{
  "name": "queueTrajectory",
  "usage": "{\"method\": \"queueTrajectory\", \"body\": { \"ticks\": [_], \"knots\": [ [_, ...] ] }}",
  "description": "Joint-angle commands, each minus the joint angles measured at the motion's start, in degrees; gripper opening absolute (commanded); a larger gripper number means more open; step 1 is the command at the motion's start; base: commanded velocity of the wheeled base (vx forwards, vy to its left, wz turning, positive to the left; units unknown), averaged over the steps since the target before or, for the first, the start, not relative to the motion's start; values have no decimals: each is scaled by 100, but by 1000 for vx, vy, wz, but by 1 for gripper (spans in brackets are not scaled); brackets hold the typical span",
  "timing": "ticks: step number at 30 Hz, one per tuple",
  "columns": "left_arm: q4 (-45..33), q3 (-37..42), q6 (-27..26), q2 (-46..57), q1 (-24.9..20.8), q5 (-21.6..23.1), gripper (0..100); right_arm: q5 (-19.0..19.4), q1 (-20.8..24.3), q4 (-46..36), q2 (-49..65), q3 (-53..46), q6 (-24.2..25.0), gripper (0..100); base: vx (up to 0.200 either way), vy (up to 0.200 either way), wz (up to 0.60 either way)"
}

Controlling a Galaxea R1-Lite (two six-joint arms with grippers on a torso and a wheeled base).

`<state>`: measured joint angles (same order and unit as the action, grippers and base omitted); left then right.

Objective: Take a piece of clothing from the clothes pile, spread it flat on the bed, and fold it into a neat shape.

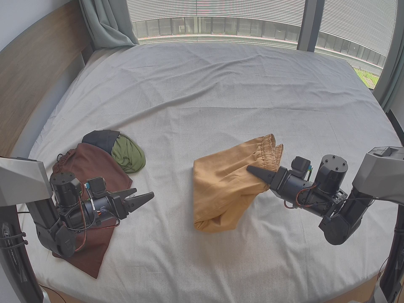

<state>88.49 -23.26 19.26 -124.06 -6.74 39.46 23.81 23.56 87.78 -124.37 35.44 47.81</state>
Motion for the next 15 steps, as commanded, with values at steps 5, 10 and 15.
{"method": "queueTrajectory", "body": {
  "ticks": [5,10,15],
  "knots": [
    [1,-3,7,14,-3,0,100,10,-1,-16,141,420,9,0,0,0,0],
    [1,-12,7,5,-3,0,100,10,-10,-33,141,596,9,0,0,0,0],
    [1,-21,16,-21,-3,0,100,10,-19,-262,141,860,0,0,0,0,0]
  ]
}}
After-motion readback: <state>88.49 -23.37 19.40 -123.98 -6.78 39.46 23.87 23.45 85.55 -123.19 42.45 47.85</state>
